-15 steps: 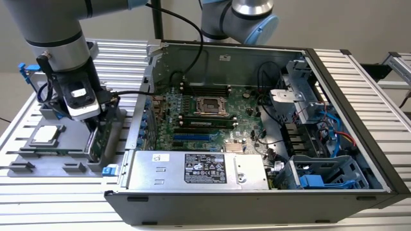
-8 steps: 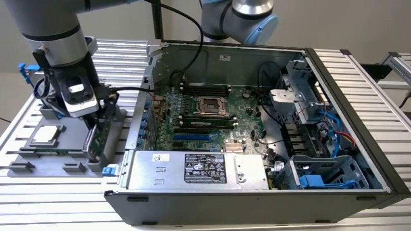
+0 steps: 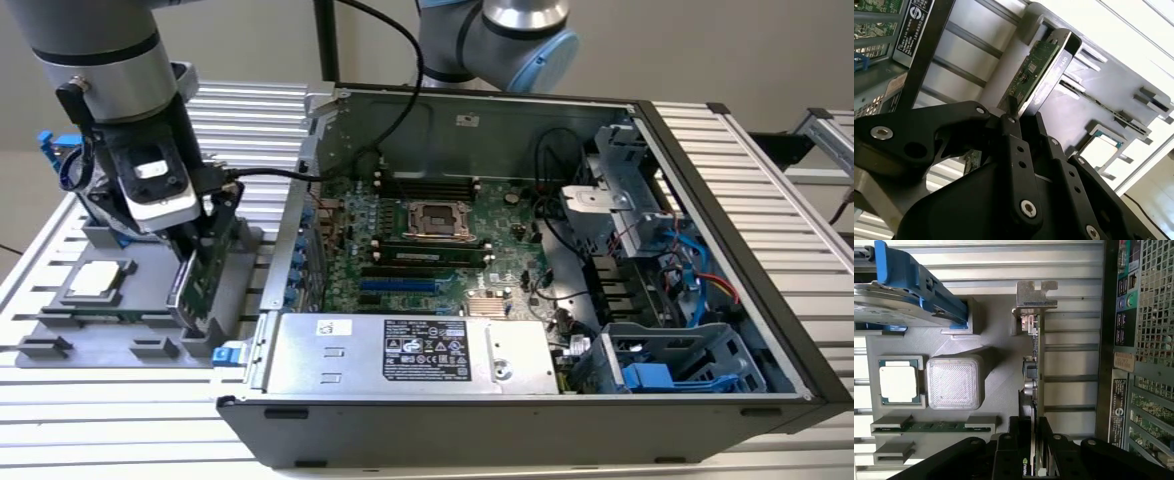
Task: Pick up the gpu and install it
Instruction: 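Pick up the gpu and move the gpu toward the slot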
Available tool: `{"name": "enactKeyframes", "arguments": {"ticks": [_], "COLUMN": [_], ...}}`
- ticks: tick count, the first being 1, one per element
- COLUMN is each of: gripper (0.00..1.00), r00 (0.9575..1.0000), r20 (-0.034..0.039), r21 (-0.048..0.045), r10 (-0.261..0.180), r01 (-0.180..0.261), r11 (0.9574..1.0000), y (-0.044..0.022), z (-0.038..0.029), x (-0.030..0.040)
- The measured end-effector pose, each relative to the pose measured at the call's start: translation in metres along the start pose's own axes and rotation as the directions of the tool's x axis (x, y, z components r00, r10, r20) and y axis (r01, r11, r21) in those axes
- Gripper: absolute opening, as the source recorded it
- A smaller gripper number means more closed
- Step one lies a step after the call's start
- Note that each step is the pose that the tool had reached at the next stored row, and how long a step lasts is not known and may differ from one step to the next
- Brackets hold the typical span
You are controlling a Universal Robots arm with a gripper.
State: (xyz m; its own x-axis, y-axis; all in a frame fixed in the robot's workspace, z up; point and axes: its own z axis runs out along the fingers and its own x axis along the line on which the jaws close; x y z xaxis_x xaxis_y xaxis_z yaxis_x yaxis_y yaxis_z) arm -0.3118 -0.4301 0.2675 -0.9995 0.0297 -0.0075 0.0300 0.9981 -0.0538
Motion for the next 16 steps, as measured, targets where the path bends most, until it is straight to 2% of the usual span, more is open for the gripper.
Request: {"name": "enactKeyframes", "arguments": {"ticks": [10, 16], "gripper": [0.0, 0.0], "r00": [1.0, 1.0], "r20": [0.0001, 0.0001], "r21": [0.0, -0.0001], "r10": [0.0, 0.0], "r01": [0.0, 0.0], "r11": [1.0, 1.0], "y": [-0.0008, -0.0008], "z": [-0.0145, -0.0154], "x": [-0.0001, -0.0001]}}
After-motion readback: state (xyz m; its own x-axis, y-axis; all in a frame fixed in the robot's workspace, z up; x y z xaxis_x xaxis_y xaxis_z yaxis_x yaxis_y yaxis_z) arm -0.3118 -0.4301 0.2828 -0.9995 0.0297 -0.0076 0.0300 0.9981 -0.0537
